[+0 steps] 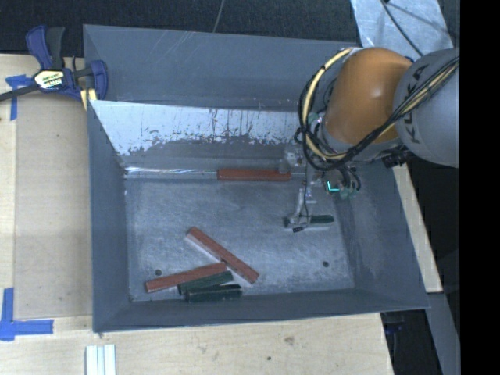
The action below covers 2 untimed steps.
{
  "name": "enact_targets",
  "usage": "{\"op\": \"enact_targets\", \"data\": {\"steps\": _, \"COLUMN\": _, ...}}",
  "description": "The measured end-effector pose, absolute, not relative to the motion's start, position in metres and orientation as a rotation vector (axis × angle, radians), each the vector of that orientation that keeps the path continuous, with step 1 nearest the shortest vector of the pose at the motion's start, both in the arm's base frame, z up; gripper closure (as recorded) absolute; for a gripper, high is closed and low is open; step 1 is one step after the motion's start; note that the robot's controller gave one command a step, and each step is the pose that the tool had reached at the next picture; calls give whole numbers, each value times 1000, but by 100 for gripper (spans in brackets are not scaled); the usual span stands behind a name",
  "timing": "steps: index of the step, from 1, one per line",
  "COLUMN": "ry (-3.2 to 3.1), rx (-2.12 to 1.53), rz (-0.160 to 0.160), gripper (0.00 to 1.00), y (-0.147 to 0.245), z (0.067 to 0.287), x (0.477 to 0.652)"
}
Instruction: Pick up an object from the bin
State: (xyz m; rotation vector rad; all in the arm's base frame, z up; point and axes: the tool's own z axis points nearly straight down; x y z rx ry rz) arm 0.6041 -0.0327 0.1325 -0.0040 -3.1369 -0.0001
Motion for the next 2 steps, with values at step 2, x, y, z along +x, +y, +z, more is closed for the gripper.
{"op": "enact_targets", "data": {"steps": 2, "ry": -3139, "rx": 194, "rz": 2, "gripper": 0, "y": -95, "z": 100, "x": 612}}
